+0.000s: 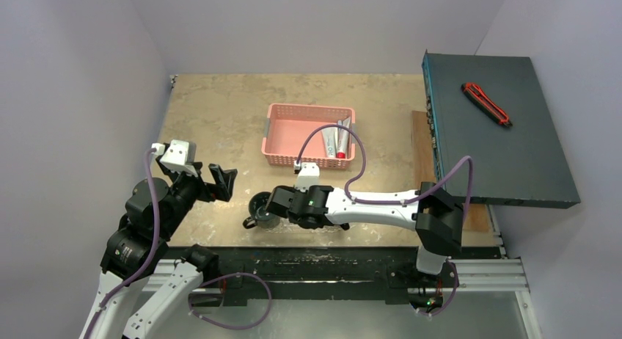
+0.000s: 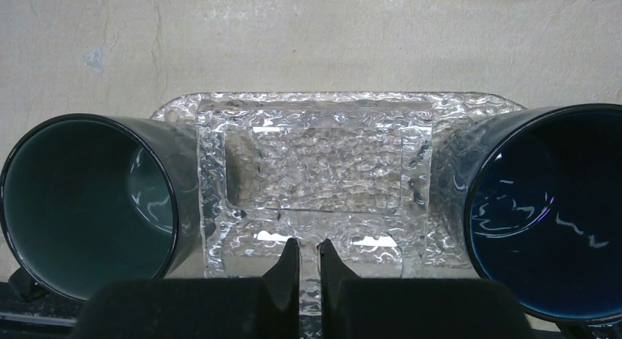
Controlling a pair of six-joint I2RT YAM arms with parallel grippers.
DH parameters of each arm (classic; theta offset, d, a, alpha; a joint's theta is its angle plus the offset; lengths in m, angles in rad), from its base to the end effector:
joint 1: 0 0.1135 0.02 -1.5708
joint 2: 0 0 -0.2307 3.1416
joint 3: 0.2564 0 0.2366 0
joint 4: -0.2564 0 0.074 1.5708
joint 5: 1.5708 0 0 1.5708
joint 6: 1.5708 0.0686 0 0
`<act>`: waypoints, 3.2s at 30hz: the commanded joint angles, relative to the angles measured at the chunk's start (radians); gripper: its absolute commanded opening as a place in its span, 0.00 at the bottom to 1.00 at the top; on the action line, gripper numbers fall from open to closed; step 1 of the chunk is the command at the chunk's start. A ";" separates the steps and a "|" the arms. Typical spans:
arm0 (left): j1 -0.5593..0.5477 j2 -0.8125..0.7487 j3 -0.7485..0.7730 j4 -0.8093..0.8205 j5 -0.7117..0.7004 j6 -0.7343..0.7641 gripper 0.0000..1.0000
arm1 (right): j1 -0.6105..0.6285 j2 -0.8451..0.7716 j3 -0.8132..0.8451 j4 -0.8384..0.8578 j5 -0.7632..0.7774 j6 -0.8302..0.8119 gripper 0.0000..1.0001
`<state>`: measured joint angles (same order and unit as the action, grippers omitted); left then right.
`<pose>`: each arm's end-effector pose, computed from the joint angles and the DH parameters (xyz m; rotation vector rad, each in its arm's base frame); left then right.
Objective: Prepare toiletry sets of a toothbrush and toothpaste on the tray
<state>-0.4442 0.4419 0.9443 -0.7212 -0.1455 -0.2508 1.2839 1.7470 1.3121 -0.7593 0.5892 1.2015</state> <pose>0.1141 -0.0433 0.3442 0.0690 1.8009 -0.3681 0.1332 0.3167 0.1768 0.0408 2.4651 0.2033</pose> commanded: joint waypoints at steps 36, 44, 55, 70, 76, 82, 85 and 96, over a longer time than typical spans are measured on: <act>0.007 0.004 0.022 0.026 0.007 -0.005 1.00 | -0.070 -0.098 0.163 -0.083 0.110 -0.201 0.34; 0.007 0.008 0.023 0.026 0.009 -0.004 1.00 | -0.206 -0.041 0.257 -0.087 0.094 -0.360 0.38; 0.007 0.009 0.024 0.025 0.020 -0.005 1.00 | -0.376 0.118 0.388 -0.086 0.138 -0.439 0.40; 0.007 0.010 0.027 0.029 0.059 -0.010 1.00 | -0.528 0.358 0.545 -0.128 0.193 -0.398 0.43; 0.007 0.014 0.027 0.031 0.070 -0.014 1.00 | -0.571 0.414 0.575 -0.138 0.204 -0.377 0.43; 0.007 0.014 0.027 0.031 0.078 -0.016 1.00 | -0.610 0.443 0.589 -0.126 0.206 -0.378 0.43; 0.007 0.014 0.027 0.030 0.076 -0.016 1.00 | -0.626 0.457 0.601 -0.117 0.198 -0.387 0.43; 0.007 0.023 0.027 0.031 0.076 -0.016 1.00 | -0.659 0.528 0.646 -0.106 0.175 -0.407 0.43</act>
<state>-0.4442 0.4538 0.9443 -0.7208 -0.0811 -0.2516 0.6334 2.2559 1.9121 -0.8688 0.7479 0.7948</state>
